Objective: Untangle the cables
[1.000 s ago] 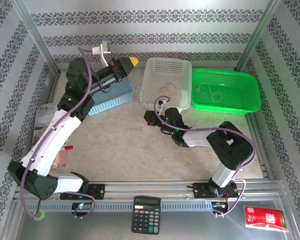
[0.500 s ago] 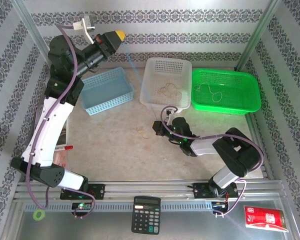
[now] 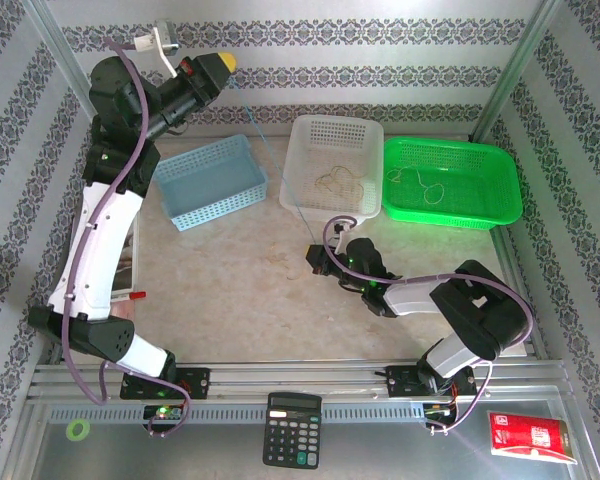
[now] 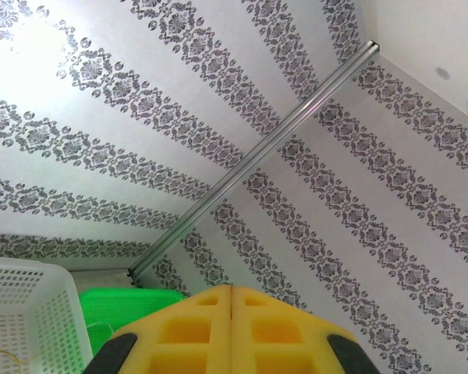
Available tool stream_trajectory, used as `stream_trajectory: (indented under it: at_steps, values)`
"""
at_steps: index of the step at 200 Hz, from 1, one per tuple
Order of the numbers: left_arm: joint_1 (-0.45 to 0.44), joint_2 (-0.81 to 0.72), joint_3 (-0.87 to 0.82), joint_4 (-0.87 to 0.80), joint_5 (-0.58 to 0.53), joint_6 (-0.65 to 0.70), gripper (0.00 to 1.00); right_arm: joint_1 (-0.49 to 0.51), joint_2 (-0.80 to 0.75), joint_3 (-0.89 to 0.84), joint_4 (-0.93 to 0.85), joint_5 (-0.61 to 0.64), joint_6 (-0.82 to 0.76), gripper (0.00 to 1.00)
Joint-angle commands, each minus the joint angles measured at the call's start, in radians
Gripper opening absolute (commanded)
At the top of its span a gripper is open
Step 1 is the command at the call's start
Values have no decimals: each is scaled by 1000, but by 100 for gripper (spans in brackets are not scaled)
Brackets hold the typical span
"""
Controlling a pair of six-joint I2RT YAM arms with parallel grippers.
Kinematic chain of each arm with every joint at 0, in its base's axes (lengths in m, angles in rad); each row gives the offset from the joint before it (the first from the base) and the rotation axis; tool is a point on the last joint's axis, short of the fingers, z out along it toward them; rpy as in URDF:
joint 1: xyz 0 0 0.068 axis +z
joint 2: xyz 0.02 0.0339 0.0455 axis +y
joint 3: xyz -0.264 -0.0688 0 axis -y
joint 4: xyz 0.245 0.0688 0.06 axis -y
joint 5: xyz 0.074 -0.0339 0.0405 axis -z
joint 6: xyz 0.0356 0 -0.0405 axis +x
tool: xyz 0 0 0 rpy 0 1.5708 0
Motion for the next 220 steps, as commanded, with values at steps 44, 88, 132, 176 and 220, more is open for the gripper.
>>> stream_trajectory:
  at_steps: [44, 88, 132, 176, 220]
  values:
    - [15, -21, -103, 154, 79, -37, 0, 19, 58, 20, 7, -22, -13, 29]
    - [20, -23, -119, 145, 92, -4, 0, 19, 23, 26, -22, -23, -22, 49]
    - [69, -4, -58, 60, 61, 93, 0, 16, -52, 44, -104, -35, -51, 61]
    - [150, 21, -11, 17, 32, 150, 0, 14, -133, 80, -228, -45, -92, 61]
    - [198, 88, 62, -1, 13, 183, 0, 11, -249, 108, -359, -40, -132, 61]
